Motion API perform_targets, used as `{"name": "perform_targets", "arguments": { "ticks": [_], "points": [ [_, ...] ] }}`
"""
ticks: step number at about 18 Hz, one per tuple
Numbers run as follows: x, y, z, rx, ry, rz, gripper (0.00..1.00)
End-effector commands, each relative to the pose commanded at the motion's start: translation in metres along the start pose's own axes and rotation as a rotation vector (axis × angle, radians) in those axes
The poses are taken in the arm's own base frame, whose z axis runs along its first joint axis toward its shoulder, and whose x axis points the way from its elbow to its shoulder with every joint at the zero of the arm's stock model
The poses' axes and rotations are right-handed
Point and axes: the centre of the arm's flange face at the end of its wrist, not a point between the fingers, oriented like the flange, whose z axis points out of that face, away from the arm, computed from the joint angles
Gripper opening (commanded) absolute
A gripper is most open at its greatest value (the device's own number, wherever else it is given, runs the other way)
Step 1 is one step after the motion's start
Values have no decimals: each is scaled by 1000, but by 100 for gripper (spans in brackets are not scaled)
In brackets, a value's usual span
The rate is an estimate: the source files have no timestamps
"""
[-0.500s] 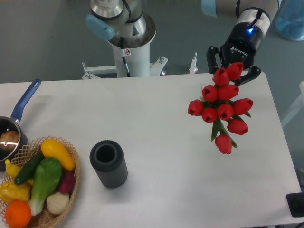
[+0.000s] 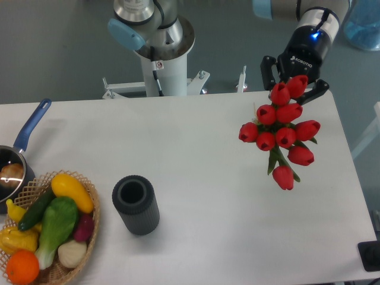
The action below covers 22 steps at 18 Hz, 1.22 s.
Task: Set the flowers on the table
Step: 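Lift the red tulip bunch by its stems with the gripper, then lower the held tulips toward the table beside the black vase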
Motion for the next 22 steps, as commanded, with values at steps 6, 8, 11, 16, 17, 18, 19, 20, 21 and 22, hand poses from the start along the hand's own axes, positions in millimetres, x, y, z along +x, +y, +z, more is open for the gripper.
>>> {"name": "perform_targets", "arguments": {
  "ticks": [6,8,11,16,17,18,19,20,21,22],
  "points": [
    [-5,-2,-10,-134,-77,70,23],
    [-6,3,-10,-239,-118,95,23],
    [-5,7,-5,-350,-151,108,23],
    [-5,18,15,-538,-183,131,23],
    [-5,27,26,-572,-171,130,23],
    [-7,36,34,-606,-163,127,23],
    [-9,41,40,-642,-163,131,23],
    [-12,49,50,-682,-157,132,23],
    [-14,59,62,-727,-147,134,23],
    [-16,73,77,-776,-130,136,23]
  ]
}}
